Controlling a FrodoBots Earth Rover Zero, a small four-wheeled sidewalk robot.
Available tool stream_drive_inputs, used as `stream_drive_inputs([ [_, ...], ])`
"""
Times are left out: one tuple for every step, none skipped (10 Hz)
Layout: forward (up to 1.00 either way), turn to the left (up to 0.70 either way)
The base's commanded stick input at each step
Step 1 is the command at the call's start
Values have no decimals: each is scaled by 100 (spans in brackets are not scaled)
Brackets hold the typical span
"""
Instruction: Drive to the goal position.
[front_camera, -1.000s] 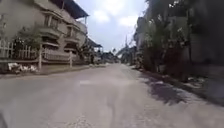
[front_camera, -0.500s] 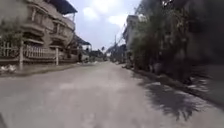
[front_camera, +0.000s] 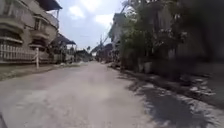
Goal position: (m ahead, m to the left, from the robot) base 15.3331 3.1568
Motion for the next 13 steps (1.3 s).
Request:
stream_drive_inputs([
  [100, 0],
  [99, 0],
  [91, 0],
  [78, 0],
  [0, 0],
  [0, 0],
  [0, 0],
  [0, 0],
  [0, 0],
  [0, 0],
  [0, 0],
  [0, 0],
  [0, 0],
])
